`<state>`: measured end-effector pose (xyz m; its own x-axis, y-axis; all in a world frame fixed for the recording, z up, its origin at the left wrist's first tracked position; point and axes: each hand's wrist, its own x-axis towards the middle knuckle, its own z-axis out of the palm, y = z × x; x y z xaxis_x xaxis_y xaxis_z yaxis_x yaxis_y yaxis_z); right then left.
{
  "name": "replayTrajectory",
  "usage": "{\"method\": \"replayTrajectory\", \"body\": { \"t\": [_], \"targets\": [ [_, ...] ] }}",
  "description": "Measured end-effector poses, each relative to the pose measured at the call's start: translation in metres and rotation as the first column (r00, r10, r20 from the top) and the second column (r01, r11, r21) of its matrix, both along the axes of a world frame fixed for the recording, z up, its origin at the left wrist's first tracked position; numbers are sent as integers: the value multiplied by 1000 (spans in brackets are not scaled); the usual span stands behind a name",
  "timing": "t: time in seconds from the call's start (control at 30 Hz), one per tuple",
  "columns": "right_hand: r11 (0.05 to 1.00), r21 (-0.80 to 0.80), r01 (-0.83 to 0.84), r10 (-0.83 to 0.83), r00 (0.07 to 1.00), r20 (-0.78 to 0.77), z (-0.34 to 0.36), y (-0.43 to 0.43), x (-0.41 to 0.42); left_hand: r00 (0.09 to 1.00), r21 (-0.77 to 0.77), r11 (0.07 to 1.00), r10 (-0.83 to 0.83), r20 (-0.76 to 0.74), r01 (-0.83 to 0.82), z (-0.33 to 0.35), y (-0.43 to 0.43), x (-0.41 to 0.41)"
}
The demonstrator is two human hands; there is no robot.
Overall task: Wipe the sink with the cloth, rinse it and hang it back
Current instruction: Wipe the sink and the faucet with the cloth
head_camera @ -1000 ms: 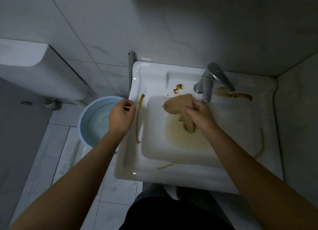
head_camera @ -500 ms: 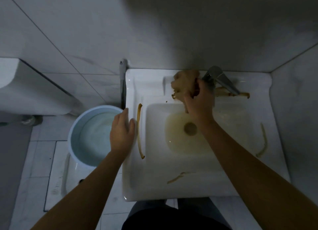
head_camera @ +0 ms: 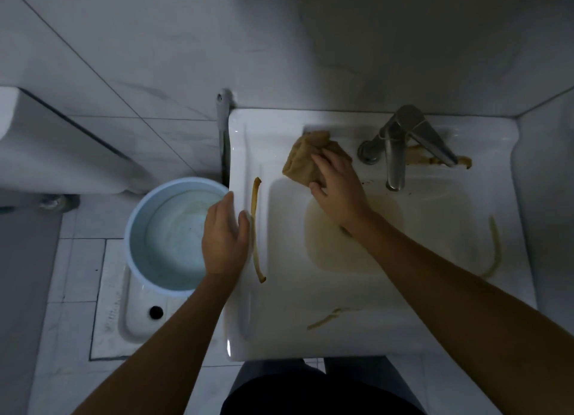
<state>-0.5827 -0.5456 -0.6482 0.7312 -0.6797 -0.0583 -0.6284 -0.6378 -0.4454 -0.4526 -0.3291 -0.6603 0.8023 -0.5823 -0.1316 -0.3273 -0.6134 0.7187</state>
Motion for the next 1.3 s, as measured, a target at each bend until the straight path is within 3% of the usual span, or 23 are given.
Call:
{"method": "replayTrajectory", "body": {
  "t": [0.13,0.33,0.5,0.67,0.9,1.13,1.3],
  "targets": [
    [993,-119,10,-16,998,-53,-15,-11,0,1000,6,1000,-14,18,14,-3,0,0],
    [961,-108,254,-258,966,-29,-22,-7,-20,1000,-4,1000,-12,26,12,-5,0,1],
    [966,-137,218,-223,974,-24,-21,3,-13,999,13,1000,-14,30,14,-2,-2,0],
    [990,-126,65,-65,998,3,-24,22,18,1000,13,1000,-8,29,7,-3,-2,0],
    [942,-134,307,-308,951,16,-27,-15,9,998,21,1000,-19,53,18,-3,-3,0],
    [950,-152,274,-281,959,-25,-21,-2,18,998,22,1000,-15,64,14,-2,-3,0],
    [976,-98,193,-191,981,25,-21,37,46,997,11,1000,-4,73,4,-3,-3,0]
  ]
}}
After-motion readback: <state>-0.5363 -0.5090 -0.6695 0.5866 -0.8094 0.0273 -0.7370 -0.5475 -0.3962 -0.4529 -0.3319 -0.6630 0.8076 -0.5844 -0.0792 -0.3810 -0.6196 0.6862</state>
